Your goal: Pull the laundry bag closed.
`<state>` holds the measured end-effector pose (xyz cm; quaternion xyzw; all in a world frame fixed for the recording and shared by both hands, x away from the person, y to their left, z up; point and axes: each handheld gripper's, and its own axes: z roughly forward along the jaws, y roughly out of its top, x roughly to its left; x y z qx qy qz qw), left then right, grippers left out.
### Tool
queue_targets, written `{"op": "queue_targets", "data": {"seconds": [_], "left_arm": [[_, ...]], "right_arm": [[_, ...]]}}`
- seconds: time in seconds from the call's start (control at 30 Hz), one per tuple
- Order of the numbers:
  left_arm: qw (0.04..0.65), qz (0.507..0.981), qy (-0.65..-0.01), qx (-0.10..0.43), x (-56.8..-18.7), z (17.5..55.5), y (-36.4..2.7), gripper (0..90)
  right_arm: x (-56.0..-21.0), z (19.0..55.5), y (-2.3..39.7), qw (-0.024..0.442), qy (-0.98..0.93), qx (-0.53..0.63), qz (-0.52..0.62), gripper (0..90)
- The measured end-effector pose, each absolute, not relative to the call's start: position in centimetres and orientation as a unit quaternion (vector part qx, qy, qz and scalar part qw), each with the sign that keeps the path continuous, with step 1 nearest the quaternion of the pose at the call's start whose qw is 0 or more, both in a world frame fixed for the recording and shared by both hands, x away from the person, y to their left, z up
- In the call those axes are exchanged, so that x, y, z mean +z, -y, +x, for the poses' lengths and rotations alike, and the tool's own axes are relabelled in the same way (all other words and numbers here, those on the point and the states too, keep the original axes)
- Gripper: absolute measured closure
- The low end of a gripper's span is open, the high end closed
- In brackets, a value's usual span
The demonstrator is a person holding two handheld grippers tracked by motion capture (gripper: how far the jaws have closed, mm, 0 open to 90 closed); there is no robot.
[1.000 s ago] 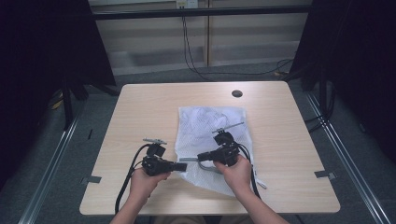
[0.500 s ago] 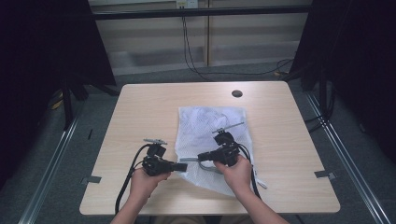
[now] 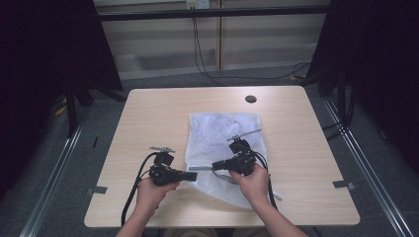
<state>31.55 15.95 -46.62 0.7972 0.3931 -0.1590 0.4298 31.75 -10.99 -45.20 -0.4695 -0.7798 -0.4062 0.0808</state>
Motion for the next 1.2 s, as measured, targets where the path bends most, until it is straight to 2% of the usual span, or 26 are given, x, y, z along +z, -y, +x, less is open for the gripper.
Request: {"op": "queue_targets", "data": {"seconds": [1.2], "left_arm": [[0.435,0.789,-0.403,-0.161,-46.5,31.6,-16.7,88.5]], "right_arm": [[-45.2,31.7,13.5,0.061,0.776,-0.398,-0.486,86.9]]}}
